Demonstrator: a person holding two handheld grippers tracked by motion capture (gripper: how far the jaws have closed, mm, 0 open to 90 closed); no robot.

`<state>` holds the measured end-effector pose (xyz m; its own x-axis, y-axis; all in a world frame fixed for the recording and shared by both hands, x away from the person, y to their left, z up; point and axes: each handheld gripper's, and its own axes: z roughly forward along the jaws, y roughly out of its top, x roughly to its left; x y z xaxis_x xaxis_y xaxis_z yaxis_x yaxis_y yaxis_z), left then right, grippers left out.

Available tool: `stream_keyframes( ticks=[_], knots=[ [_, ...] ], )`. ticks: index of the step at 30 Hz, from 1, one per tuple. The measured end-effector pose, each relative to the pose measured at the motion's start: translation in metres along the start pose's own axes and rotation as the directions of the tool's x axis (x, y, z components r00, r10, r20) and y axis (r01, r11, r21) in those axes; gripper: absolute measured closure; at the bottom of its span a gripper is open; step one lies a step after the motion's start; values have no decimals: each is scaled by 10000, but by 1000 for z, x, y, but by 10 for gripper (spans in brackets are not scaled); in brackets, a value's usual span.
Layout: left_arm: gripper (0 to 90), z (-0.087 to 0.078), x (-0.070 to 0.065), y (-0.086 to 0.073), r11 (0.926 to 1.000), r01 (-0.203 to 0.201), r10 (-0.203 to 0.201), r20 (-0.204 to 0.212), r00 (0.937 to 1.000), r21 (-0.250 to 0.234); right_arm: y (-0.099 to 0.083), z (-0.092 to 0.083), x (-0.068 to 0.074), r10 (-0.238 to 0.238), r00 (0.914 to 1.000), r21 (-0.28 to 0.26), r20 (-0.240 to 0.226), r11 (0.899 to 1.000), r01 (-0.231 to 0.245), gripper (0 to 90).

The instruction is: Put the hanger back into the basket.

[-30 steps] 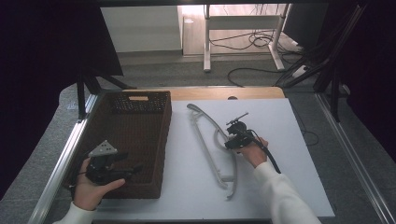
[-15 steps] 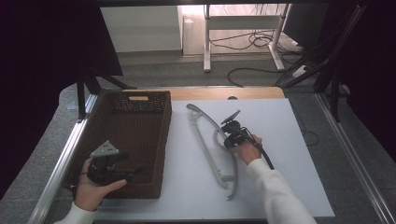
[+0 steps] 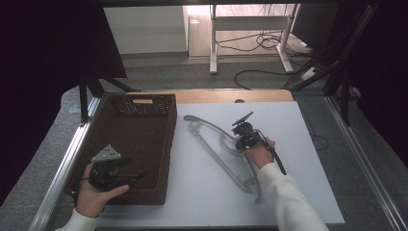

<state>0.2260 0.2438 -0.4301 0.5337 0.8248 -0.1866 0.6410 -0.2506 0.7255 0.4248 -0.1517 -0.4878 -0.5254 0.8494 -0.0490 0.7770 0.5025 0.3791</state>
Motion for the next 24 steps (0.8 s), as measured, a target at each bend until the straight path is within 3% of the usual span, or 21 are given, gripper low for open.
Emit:
stream_keyframes(
  ticks=[3,6,11,13,15,16,18,21,24],
  knots=[
    [240,1,0,0,10000,-2,2,-17,10000,17,-3,-11,-6,-606,9976,-333,330,9975,617,829],
    [240,2,-1,0,10000,-21,21,-9,10000,50,-6,-21,-11,-719,9966,-701,399,9948,745,829],
    [240,1,-1,0,10000,15,-15,-27,10000,15,-10,-42,-20,-1041,9932,-1626,513,9804,1112,829],
    [240,1,-1,0,10000,31,-31,-47,10000,6,-11,-52,-23,-1226,9911,-2066,516,9697,1307,829],
    [240,1,-1,1,10000,36,-36,-52,10000,-9,-14,-66,-27,-1495,9876,-2608,476,9526,1568,829],
    [240,1,-1,1,10000,40,-40,-58,10000,-18,-14,-66,-27,-1495,9876,-2608,476,9526,1568,829],
    [241,1,0,1,10000,50,-50,-50,10000,-23,-17,-76,-27,-1723,9841,-2849,434,9420,1775,829],
    [241,0,1,1,9999,103,-103,40,9999,-51,-21,-90,-28,-2233,9738,-3196,425,9204,2250,829],
    [241,-1,2,1,9995,266,-261,286,9992,-167,-27,-102,-27,-2675,9635,-3570,122,8989,2541,829]
  ],
)
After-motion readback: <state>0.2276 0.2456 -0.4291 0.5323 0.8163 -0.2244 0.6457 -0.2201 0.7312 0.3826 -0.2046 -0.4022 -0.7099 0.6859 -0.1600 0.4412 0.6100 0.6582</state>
